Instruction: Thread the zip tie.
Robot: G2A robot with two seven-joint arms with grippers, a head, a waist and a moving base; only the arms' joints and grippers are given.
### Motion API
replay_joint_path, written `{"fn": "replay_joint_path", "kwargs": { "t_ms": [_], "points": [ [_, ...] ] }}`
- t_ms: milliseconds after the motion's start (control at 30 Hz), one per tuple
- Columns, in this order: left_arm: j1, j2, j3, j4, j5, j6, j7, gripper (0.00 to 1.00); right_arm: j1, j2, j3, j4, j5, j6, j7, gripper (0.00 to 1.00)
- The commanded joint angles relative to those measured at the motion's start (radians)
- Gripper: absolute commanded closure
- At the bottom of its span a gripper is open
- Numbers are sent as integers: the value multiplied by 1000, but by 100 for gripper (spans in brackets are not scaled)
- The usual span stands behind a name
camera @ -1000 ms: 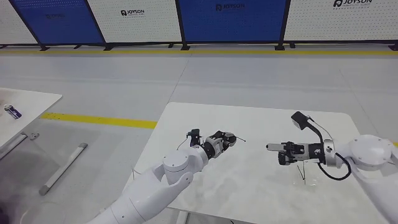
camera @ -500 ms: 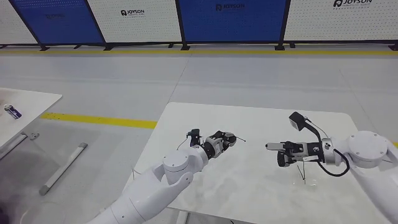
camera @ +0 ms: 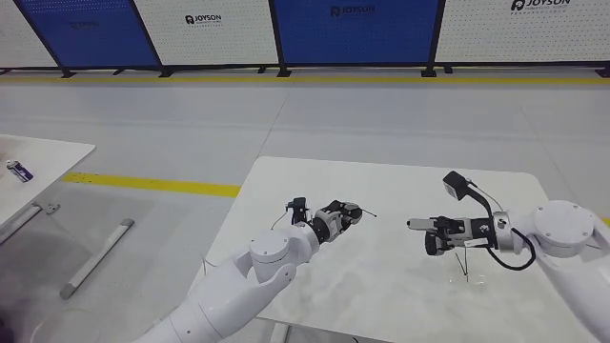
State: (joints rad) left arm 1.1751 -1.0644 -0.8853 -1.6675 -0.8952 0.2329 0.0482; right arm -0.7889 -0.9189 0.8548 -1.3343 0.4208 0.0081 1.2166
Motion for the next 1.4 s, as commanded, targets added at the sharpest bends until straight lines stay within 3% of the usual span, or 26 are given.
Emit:
{"fn": "replay_joint_path", "kwargs": {
  "t_ms": [0,100,233,300,633,733,867,1067,1367],
  "points": [
    [0,0,0,0,0,0,0,100,-19,-1,19,21,58,-71,6,0],
    [0,0,0,0,0,0,0,100,-33,-11,37,97,180,-201,64,0],
    [0,0,0,0,0,0,0,100,-8,-46,3,223,300,-267,103,0],
    [0,0,0,0,0,0,0,100,8,-59,-12,275,340,-241,115,0],
    [0,0,0,0,0,0,0,100,8,-59,-12,275,340,-241,115,0],
    [7,-3,-3,-2,90,-63,64,100,-1,-61,-17,257,320,-235,92,0],
    [9,-13,26,-19,165,-82,98,100,-1,-73,-50,233,249,-215,73,0],
    [4,-34,91,-20,246,-71,97,100,27,-106,-113,246,181,-190,30,0],
    [4,-34,91,-20,246,-71,97,100,27,-106,-113,246,181,-190,30,0]
  ]
}}
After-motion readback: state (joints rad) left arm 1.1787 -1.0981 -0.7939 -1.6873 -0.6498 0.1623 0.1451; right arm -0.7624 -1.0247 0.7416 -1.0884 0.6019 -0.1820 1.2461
